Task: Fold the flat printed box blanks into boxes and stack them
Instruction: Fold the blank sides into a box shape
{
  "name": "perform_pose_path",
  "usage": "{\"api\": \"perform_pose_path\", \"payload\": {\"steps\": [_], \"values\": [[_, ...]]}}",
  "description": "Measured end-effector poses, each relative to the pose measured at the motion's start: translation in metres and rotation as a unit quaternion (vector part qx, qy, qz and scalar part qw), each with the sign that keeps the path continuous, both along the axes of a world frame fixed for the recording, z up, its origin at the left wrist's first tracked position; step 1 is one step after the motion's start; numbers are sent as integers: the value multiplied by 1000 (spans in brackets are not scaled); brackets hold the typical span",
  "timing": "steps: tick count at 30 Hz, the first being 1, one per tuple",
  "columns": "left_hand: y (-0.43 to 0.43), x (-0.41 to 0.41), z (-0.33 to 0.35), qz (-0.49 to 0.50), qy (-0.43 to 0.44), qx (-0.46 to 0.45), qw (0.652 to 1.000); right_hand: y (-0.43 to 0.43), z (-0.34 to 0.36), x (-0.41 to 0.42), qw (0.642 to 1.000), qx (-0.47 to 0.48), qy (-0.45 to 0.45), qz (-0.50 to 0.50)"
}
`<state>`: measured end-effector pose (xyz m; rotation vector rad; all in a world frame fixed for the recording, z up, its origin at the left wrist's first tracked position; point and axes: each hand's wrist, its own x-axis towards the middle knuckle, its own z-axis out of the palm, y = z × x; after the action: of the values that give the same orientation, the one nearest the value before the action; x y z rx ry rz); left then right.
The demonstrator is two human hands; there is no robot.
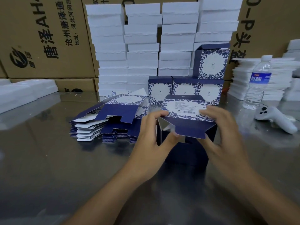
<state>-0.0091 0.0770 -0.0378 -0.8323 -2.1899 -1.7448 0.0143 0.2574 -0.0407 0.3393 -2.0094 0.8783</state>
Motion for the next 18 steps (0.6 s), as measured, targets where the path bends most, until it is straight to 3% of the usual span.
{"api": "perform_pose_path", "payload": {"steps": [4,8,12,18], "values": [[1,-2,-2,-64,8,-1,998,4,0,-2,999,-35,-7,5],[1,-7,-5,-63,9,14,998,6,8,0,996,-86,20,15],[0,-11,-11,-9,39,-5,999,5,11,1,994,-96,42,22],[-4,-15,-14,111,87,-72,987,3,10,3,999,-29,41,9]]}}
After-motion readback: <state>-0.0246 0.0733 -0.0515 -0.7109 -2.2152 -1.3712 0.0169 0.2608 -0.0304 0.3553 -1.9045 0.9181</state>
